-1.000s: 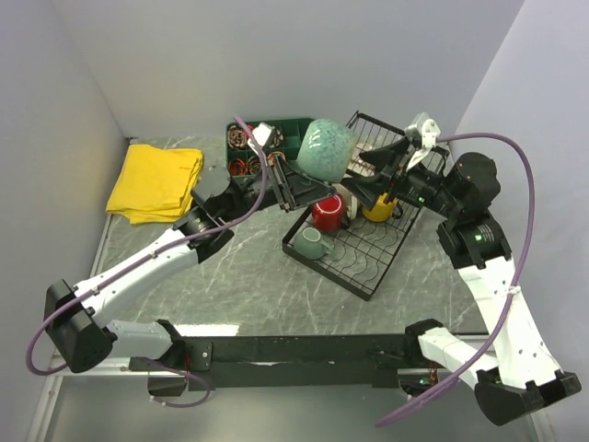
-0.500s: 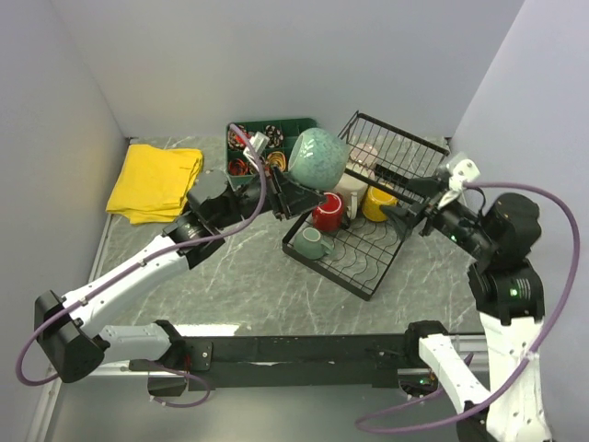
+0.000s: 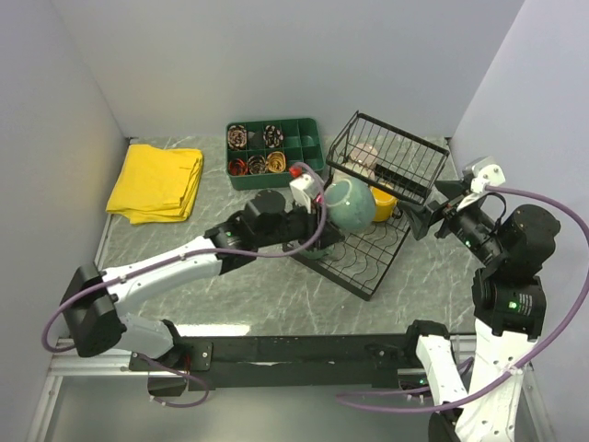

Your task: Load the cups into the dish rack

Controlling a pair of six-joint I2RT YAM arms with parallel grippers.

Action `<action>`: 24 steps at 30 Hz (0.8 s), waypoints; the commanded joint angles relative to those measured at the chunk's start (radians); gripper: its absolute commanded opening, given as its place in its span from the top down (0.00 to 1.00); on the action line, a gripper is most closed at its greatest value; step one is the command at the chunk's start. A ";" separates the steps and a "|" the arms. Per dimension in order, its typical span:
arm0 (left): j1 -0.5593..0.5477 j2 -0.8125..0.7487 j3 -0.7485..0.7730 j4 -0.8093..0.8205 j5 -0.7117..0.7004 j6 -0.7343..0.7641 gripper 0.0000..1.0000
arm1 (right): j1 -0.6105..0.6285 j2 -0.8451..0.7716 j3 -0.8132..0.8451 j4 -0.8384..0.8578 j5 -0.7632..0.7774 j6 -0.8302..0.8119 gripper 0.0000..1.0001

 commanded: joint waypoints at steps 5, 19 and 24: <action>-0.082 0.083 0.037 0.171 -0.104 0.163 0.99 | -0.060 -0.021 0.015 0.017 -0.054 0.033 0.12; -0.119 0.376 0.055 0.301 -0.006 0.139 0.99 | -0.095 -0.042 -0.053 0.034 -0.093 0.043 0.12; -0.132 0.425 0.043 0.324 -0.015 0.140 0.99 | -0.100 -0.048 -0.088 0.025 -0.122 0.022 0.12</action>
